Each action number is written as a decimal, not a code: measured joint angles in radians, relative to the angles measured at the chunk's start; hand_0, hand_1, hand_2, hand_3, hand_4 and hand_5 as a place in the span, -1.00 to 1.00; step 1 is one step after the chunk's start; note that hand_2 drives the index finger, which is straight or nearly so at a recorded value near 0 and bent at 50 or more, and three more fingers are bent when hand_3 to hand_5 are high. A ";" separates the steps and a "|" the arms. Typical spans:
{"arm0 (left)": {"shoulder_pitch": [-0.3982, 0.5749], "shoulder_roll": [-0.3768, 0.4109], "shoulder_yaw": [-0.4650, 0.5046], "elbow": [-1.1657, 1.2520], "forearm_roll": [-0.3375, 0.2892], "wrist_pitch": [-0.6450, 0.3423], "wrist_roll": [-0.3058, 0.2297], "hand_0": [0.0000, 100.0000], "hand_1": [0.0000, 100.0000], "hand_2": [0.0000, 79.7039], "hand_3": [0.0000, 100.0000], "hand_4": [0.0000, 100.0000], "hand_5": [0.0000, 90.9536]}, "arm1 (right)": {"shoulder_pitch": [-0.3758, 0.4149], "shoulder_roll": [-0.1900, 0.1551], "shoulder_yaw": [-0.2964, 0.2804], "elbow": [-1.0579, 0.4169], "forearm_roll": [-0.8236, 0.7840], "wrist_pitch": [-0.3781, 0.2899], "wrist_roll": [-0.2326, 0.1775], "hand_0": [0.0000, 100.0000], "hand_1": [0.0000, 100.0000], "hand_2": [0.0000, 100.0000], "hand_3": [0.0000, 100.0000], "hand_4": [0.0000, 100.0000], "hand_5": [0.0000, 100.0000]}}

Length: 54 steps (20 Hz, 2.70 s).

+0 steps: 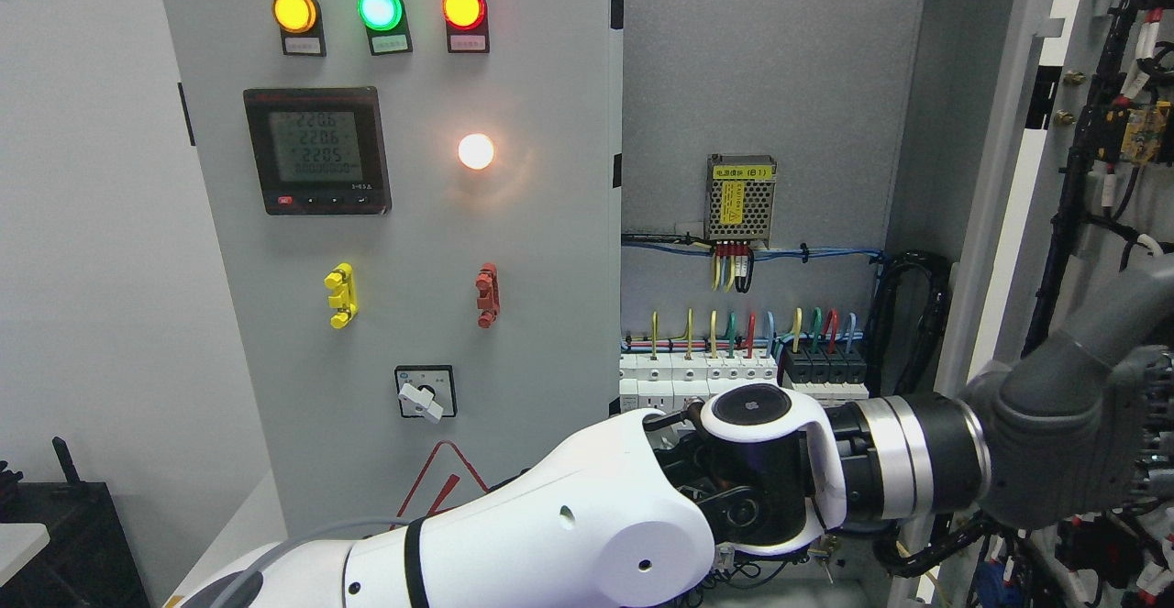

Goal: Open door with both hands

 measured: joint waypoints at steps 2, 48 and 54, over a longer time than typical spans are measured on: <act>0.000 0.010 0.003 -0.003 0.000 0.001 -0.007 -1.00 -1.00 -1.00 -1.00 -0.92 -1.00 | 0.000 0.000 0.000 0.000 0.000 0.000 0.000 -1.00 -1.00 -1.00 -1.00 -1.00 -1.00; 0.604 0.755 0.026 -0.376 -0.256 -0.008 -0.158 -1.00 -1.00 -1.00 -1.00 -0.92 -1.00 | 0.000 0.000 0.000 0.000 0.000 0.000 0.001 -1.00 -1.00 -1.00 -1.00 -1.00 -1.00; 0.716 0.824 0.026 -0.395 -0.326 -0.048 -0.188 -1.00 -1.00 -1.00 -1.00 -0.92 -1.00 | 0.000 0.000 0.000 0.000 0.000 0.000 0.000 -1.00 -1.00 -1.00 -1.00 -1.00 -1.00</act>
